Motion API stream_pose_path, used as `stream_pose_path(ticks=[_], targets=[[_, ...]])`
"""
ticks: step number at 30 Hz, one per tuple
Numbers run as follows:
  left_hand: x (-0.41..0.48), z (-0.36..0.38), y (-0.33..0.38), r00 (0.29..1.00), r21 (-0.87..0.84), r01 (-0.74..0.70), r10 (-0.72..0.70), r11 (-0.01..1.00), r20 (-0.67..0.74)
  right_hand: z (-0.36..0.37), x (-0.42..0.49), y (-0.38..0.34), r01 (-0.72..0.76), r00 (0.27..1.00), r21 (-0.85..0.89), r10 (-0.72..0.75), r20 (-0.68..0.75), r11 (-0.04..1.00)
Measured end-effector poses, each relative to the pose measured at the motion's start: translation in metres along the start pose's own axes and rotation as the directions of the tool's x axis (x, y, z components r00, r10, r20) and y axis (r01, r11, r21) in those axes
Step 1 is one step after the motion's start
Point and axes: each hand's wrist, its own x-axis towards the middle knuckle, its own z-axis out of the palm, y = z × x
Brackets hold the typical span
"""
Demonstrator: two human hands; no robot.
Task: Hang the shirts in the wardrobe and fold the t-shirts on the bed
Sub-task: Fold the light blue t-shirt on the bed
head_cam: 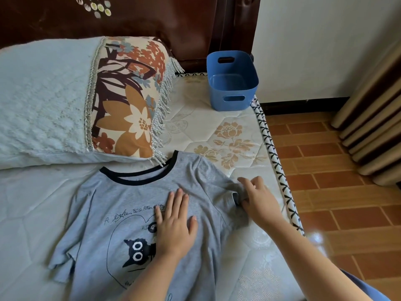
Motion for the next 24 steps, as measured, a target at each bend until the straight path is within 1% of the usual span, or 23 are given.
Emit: stream_pose_path(ticks=[1,2,3,4,5,6,7,8,10,12,13,15,17,19,21,23,24], targets=[[0.000,0.001,0.000,1.000,0.002,-0.001,0.001,1.000,-0.010,0.002,0.002,0.001,0.034,0.999,-0.002,-0.034,-0.030,0.999],[0.000,0.002,0.000,1.000,0.003,-0.002,0.002,1.000,-0.017,0.003,0.005,0.001,0.031,0.998,0.031,-0.029,-0.061,0.999],[-0.001,0.002,0.000,1.000,0.003,-0.003,0.003,1.000,-0.023,0.002,0.008,0.000,-0.010,0.995,0.108,0.020,-0.093,0.994],[0.000,0.002,0.000,1.000,0.000,-0.003,0.003,1.000,-0.030,0.001,0.012,-0.001,-0.079,0.987,0.221,0.108,-0.120,0.972],[0.000,0.002,0.000,0.999,-0.003,-0.002,0.002,1.000,-0.039,-0.002,0.016,-0.001,-0.166,0.967,0.343,0.220,-0.125,0.925],[0.000,0.002,0.000,0.999,-0.007,-0.001,0.001,1.000,-0.044,-0.006,0.021,-0.001,-0.251,0.937,0.450,0.332,-0.108,0.857],[0.000,0.002,0.000,0.999,-0.011,-0.002,0.001,1.000,-0.048,-0.009,0.025,0.001,-0.314,0.908,0.520,0.412,-0.081,0.795],[-0.001,0.002,0.000,0.999,-0.013,-0.004,0.003,1.000,-0.051,-0.010,0.028,0.005,-0.359,0.888,0.546,0.457,-0.050,0.757],[-0.001,0.002,0.000,0.999,-0.014,-0.005,0.004,1.000,-0.051,-0.012,0.031,0.009,-0.423,0.865,0.563,0.501,0.018,0.710],[-0.001,0.001,0.001,0.999,-0.013,0.002,-0.003,1.000,-0.047,-0.013,0.029,0.010,-0.437,0.867,0.587,0.492,0.074,0.682],[-0.001,0.001,0.001,0.999,-0.010,0.006,-0.007,1.000,-0.043,-0.013,0.027,0.010,-0.422,0.883,0.586,0.459,0.094,0.692],[-0.001,0.000,0.002,0.999,-0.002,0.012,-0.012,1.000,-0.032,-0.014,0.021,0.010,-0.385,0.916,0.534,0.381,0.123,0.752],[-0.001,0.000,0.002,1.000,-0.005,0.016,-0.017,1.000,-0.025,-0.012,0.019,0.012,-0.369,0.926,0.501,0.355,0.127,0.783],[-0.001,-0.002,0.002,1.000,-0.010,0.021,-0.021,1.000,-0.007,-0.008,0.021,0.016,-0.401,0.903,0.530,0.419,0.093,0.747],[0.000,-0.004,0.003,1.000,-0.016,0.016,-0.016,1.000,0.007,-0.007,0.019,0.018,-0.428,0.858,0.578,0.513,0.019,0.695],[0.001,-0.006,0.004,1.000,-0.024,0.019,-0.019,1.000,0.016,-0.006,0.009,0.012,-0.406,0.819,0.631,0.570,-0.070,0.661],[0.001,-0.007,0.004,1.000,-0.022,0.023,-0.022,0.999,0.021,-0.005,0.003,0.007,-0.377,0.811,0.652,0.575,-0.110,0.657]])
